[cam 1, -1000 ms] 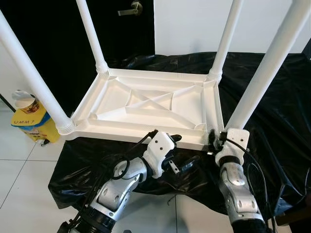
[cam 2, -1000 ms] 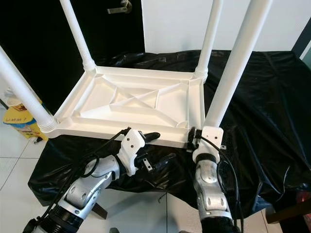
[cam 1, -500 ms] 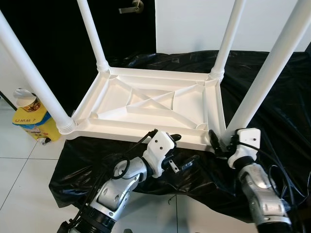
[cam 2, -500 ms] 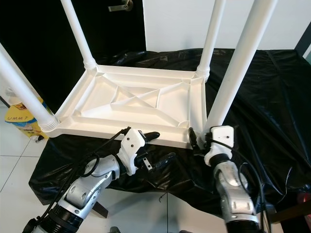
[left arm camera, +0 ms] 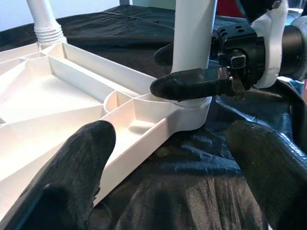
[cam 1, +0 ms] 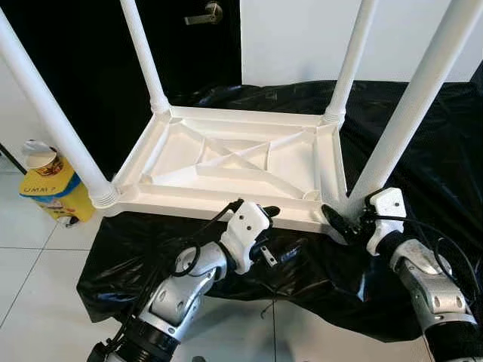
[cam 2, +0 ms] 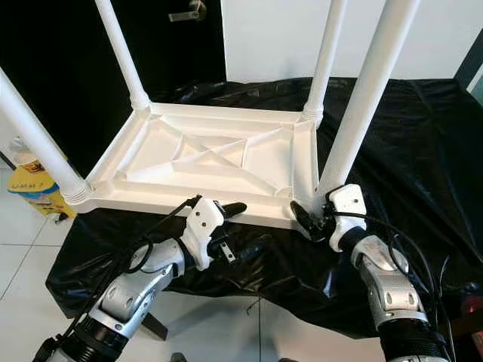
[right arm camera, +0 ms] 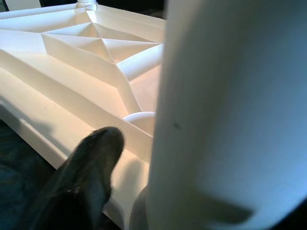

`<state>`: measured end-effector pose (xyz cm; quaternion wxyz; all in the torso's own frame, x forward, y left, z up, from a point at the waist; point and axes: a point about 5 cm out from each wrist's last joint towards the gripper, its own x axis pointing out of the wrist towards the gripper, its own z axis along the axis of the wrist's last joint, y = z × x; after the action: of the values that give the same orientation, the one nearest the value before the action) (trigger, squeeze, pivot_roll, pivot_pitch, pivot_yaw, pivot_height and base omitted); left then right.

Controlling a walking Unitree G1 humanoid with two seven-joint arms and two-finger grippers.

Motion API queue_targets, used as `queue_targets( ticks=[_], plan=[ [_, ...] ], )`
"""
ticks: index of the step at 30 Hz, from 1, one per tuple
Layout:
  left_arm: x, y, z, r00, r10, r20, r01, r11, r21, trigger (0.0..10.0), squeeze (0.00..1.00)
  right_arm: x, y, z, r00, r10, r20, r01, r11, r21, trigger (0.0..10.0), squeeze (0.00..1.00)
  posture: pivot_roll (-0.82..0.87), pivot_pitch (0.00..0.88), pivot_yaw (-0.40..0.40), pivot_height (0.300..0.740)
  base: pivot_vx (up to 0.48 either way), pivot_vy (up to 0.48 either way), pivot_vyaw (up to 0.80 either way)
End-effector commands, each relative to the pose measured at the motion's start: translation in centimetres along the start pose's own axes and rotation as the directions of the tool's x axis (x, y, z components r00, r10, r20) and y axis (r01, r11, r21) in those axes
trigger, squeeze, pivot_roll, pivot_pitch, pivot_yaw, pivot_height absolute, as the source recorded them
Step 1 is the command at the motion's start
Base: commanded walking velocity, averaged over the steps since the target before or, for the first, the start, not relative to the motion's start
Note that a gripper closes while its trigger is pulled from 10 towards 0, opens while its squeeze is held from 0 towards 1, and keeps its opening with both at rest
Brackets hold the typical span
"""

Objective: Building children table

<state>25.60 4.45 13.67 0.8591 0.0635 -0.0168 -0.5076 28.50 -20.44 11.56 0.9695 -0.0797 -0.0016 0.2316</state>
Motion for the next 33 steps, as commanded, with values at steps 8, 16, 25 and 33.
queue_targets(
  ticks=[8,16,25,33],
  plan=[
    [-0.1,0.4,0.0,1.000,-0.005,-0.008,0.005,1.000,0.005,10.0,0.00,0.1,0.9,-1.2,0.998,0.037,-0.044,-0.036,0.999,0.024,10.0,0.00,0.03,0.017,0.015,0.740,0.000,0.000,0.00],
    [-0.1,0.4,-0.1,1.000,-0.011,-0.013,0.011,1.000,0.003,10.0,0.00,0.0,0.9,-1.8,0.995,-0.066,-0.070,0.069,0.997,0.034,10.0,0.00,0.03,0.018,0.017,0.740,0.000,0.000,0.00],
    [-0.1,0.1,-0.3,1.000,-0.020,-0.015,0.020,1.000,-0.002,10.0,0.00,0.4,2.4,-2.5,0.978,-0.183,-0.097,0.191,0.979,0.075,10.0,0.00,0.02,0.024,0.014,0.740,0.000,0.000,0.00],
    [-0.2,-0.2,-0.4,1.000,-0.019,-0.018,0.019,1.000,-0.008,10.0,0.00,1.2,4.3,-3.3,0.887,-0.429,-0.170,0.453,0.880,0.143,10.0,0.00,0.03,0.031,0.002,0.740,0.000,0.000,0.00]
  ],
)
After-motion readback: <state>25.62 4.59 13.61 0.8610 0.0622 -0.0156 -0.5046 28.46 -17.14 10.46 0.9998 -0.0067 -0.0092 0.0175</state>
